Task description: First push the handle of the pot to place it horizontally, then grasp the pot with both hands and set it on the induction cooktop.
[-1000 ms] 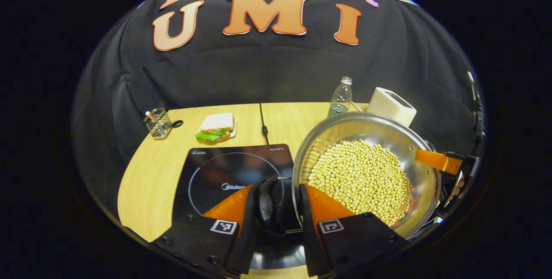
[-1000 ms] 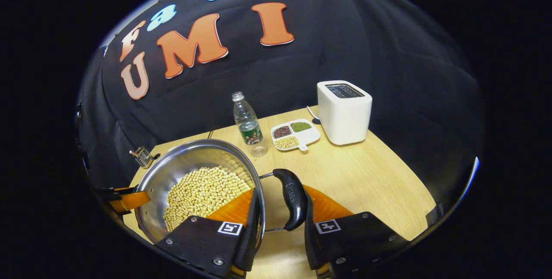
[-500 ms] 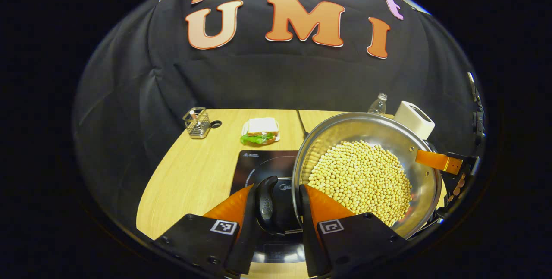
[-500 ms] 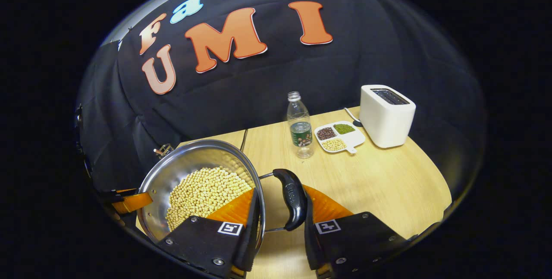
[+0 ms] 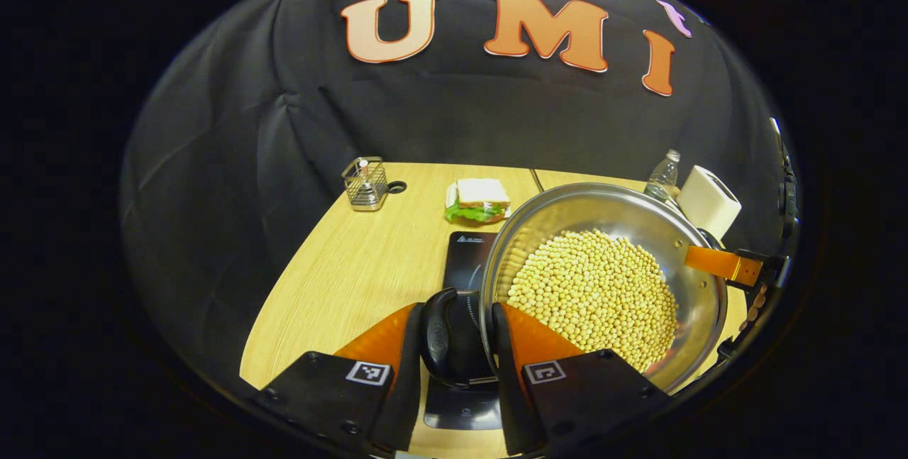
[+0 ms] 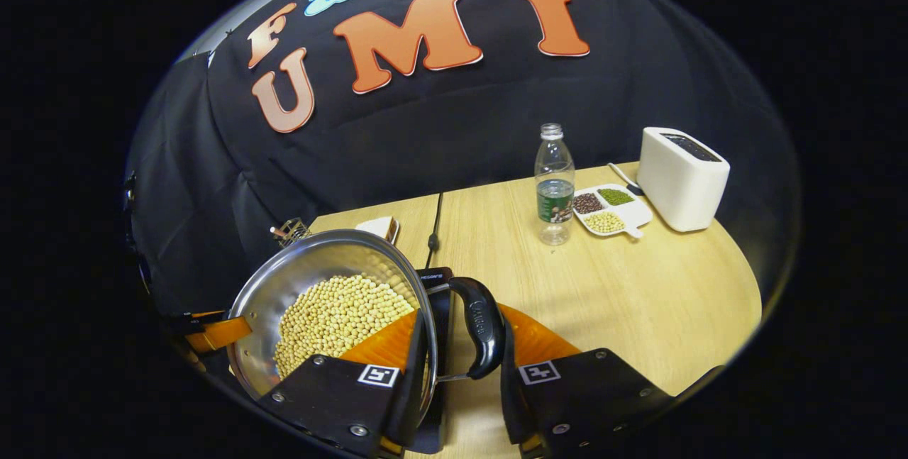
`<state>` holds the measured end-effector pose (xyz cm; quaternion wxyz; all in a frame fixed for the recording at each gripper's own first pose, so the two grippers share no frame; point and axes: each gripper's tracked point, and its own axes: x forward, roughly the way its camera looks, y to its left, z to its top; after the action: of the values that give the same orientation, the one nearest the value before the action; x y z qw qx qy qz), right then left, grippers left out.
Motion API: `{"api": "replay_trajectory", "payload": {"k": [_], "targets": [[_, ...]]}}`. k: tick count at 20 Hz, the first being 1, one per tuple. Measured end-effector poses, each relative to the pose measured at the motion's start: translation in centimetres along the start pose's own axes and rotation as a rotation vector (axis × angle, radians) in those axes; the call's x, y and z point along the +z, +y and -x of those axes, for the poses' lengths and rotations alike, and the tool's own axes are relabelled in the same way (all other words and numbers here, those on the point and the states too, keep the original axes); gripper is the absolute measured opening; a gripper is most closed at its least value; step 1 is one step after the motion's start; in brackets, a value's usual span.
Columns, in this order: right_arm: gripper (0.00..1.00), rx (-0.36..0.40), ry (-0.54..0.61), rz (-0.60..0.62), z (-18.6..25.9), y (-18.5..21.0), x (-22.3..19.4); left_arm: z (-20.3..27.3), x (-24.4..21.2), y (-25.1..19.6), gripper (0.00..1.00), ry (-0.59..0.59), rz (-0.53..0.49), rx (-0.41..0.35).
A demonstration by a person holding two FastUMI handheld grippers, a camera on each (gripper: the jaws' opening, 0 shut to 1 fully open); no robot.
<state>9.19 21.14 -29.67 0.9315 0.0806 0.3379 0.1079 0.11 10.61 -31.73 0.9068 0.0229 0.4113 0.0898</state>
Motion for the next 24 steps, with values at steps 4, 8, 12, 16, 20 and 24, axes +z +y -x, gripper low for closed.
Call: {"api": "replay_trajectory", "payload": {"k": [4,8,12,16,20,24], "targets": [[0.47,0.011,0.027,0.013,-2.1,1.5,-1.5,-1.7,-1.0,1.4,0.54,0.030,0.013,0.015],[0.47,0.018,0.062,0.013,-3.6,2.0,-3.1,-3.2,-1.8,1.9,0.54,0.056,0.025,0.019],[0.47,0.017,0.072,0.012,-4.3,1.7,-3.7,-4.2,-2.2,1.8,0.55,0.061,0.033,0.017],[0.48,0.016,0.081,0.016,-4.6,1.3,-4.2,-4.5,-2.3,1.9,0.57,0.067,0.036,0.011],[0.57,0.018,0.072,0.050,-4.7,1.1,-4.2,-4.3,-0.9,2.6,0.55,0.062,0.045,0.013],[0.68,0.029,0.022,0.046,-3.1,0.7,-2.5,-2.7,0.0,3.3,0.68,0.019,0.049,0.029]]}}
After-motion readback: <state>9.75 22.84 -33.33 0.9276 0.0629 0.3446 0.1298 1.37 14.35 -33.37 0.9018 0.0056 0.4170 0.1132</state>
